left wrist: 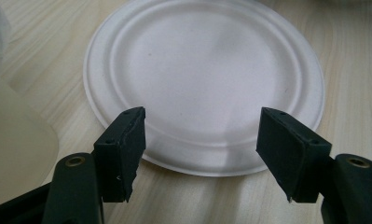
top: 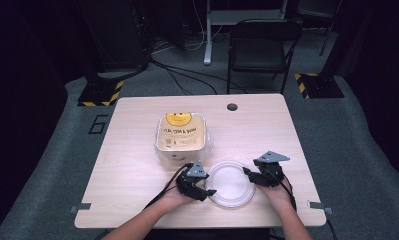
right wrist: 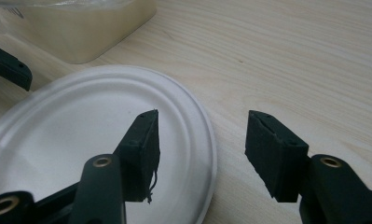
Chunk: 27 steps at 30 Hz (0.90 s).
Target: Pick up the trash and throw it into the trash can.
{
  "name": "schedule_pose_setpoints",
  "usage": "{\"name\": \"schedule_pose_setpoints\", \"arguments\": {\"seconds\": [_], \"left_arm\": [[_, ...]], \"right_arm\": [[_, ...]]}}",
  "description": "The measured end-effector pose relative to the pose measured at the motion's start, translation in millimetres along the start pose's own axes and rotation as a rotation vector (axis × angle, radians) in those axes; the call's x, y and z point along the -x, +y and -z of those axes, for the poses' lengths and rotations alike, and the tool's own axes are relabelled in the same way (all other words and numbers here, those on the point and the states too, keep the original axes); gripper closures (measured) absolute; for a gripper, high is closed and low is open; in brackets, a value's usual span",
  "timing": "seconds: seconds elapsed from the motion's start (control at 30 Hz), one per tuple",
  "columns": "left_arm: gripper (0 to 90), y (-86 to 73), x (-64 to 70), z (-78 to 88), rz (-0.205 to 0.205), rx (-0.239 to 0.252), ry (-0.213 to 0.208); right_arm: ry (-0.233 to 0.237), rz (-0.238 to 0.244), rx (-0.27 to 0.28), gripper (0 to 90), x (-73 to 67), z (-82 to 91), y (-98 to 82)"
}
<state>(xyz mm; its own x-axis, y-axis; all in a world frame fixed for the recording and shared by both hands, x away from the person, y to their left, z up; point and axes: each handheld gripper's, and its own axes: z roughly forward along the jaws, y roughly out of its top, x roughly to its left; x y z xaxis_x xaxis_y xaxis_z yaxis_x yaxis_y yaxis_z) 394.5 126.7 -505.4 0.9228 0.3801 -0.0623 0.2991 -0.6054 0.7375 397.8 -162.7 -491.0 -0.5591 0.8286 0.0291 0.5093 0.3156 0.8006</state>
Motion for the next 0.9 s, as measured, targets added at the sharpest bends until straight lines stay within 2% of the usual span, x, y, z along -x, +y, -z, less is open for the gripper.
{"name": "schedule_pose_setpoints", "arguments": {"seconds": [0.6,0.9], "left_arm": [[31.0,-6.2,1.7,-5.7,-0.004,-0.022,-0.004],[30.9,-7.8,1.4,-6.4,-0.001,-0.014,0.0]], "right_arm": [[0.033,-0.012,-0.033,41.4,-4.5,-6.8,-1.0],[0.056,-0.029,-0.024,46.0,-7.8,-7.5,1.1]]}}
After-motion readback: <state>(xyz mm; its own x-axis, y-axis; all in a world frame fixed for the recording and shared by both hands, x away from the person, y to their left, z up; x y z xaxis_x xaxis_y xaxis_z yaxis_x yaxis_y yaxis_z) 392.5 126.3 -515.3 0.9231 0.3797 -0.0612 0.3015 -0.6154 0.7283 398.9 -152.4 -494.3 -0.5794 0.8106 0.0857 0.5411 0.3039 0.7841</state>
